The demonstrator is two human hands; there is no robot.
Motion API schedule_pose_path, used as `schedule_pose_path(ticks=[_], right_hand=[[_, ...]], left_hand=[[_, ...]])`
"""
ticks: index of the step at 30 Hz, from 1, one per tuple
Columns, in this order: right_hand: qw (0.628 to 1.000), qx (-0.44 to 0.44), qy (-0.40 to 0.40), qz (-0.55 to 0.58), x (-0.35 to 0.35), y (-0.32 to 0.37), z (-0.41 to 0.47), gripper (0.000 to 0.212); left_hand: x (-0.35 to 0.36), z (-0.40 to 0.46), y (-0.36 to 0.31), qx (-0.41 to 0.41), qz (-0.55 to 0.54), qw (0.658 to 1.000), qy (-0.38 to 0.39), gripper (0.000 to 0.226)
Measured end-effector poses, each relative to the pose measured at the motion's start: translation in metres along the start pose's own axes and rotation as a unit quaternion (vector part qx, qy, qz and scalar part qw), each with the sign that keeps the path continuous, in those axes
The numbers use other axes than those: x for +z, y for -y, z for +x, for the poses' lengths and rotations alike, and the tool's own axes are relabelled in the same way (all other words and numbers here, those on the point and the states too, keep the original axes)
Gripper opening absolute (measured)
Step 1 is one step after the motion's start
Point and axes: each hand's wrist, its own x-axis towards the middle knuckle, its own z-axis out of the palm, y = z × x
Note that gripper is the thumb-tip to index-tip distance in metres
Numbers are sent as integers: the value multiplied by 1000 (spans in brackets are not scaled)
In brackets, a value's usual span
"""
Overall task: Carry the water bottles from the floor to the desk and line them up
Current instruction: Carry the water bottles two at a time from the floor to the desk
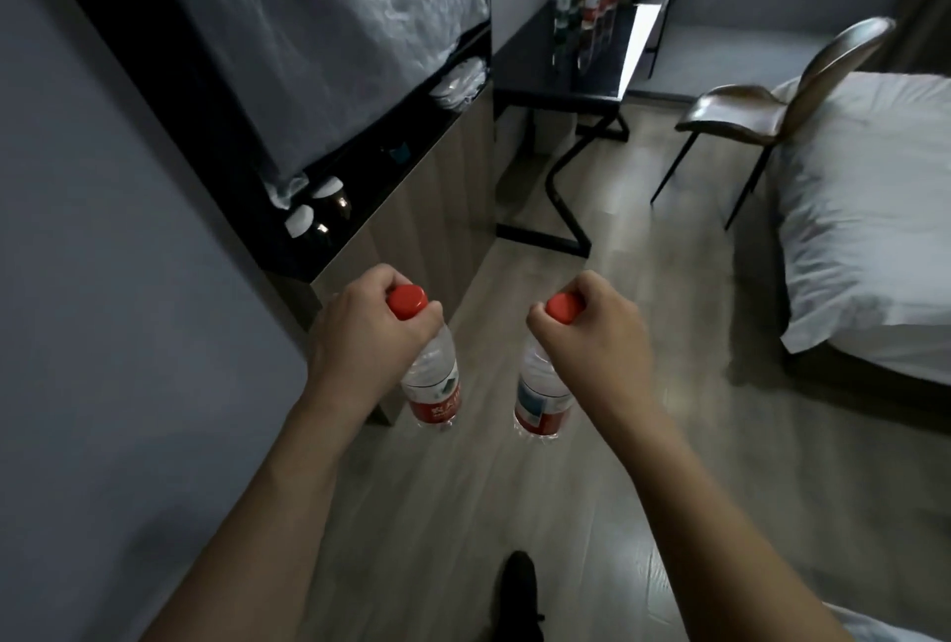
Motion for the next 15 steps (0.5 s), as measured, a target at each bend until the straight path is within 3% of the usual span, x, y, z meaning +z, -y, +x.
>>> schedule_pose_path(ticks=[15], right_hand=[[999,45,-24,-18,-35,-82,281,19]], left_hand=[[164,230,-131,22,-37,999,27,25]])
